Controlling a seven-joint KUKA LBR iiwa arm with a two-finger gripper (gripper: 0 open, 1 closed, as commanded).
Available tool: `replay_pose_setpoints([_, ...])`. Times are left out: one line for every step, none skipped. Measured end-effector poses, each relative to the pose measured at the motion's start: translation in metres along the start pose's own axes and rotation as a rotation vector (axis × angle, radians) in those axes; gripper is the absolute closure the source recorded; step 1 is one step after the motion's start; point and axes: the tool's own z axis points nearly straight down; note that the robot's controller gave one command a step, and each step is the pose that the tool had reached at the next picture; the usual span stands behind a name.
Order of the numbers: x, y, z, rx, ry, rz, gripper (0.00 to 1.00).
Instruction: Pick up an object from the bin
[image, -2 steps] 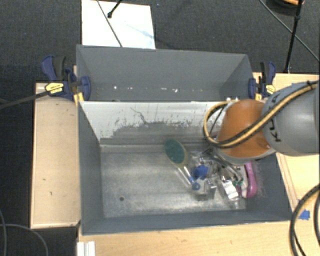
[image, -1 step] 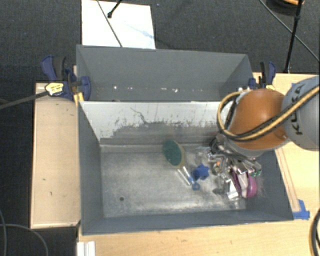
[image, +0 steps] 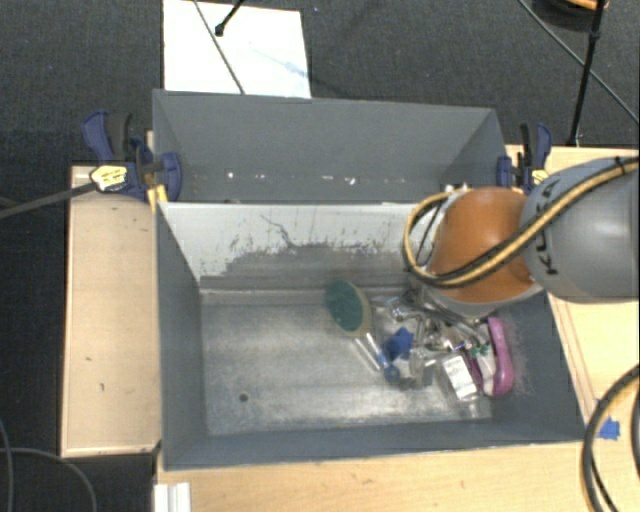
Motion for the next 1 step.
replay_pose_setpoints([-0.0002, -0.0013, -0.003, 0.002, -0.003, 0.003, 1.0])
